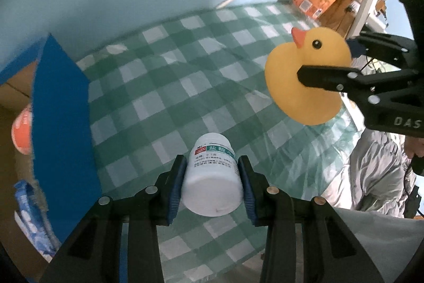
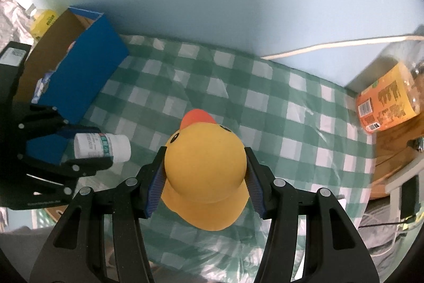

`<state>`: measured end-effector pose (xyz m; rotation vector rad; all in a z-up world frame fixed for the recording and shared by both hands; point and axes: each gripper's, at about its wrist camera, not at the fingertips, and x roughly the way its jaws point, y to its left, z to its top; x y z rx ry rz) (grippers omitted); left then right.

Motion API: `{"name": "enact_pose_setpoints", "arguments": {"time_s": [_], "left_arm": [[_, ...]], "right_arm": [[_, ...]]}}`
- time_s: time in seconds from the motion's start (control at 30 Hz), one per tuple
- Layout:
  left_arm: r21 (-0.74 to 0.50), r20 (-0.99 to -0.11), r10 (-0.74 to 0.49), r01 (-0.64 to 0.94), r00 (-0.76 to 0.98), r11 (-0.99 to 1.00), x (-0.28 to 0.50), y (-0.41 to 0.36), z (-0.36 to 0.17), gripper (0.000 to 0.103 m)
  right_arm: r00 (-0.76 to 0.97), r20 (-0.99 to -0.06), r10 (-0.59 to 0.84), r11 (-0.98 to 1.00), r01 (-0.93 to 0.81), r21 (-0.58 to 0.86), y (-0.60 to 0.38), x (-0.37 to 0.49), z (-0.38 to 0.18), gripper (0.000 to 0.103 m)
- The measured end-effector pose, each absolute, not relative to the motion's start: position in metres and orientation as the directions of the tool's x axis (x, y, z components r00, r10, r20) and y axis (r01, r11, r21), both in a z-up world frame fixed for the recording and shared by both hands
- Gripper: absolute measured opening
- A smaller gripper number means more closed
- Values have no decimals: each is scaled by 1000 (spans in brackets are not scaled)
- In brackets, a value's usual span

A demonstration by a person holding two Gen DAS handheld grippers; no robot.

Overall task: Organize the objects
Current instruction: 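Carry the yellow duck and large white bottle over the cardboard box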

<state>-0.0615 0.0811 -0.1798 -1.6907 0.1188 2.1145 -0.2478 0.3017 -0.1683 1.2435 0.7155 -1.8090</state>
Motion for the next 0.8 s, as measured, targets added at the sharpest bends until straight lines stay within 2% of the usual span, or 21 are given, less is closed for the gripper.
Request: {"name": "enact_pose_setpoints", "arguments": {"time_s": [0.4,0.57,0.8], "left_arm": [[-206,-923,296,-333,-246,-920,-61,59,-136,40],[-241,-917,321,-312,-236,-919,-58,51,-126,40],[-231,-913,312,-298,-264,-926,-58,46,-116,40]], "right_arm": [[-205,-917,-342,-493,870,-11,319,-291,-147,55],[-200,-917,-345,-474,881,-14,317,-294,-146,55],[-193,-917,-350,-432,901,-25,328,-277,-137,55]]}}
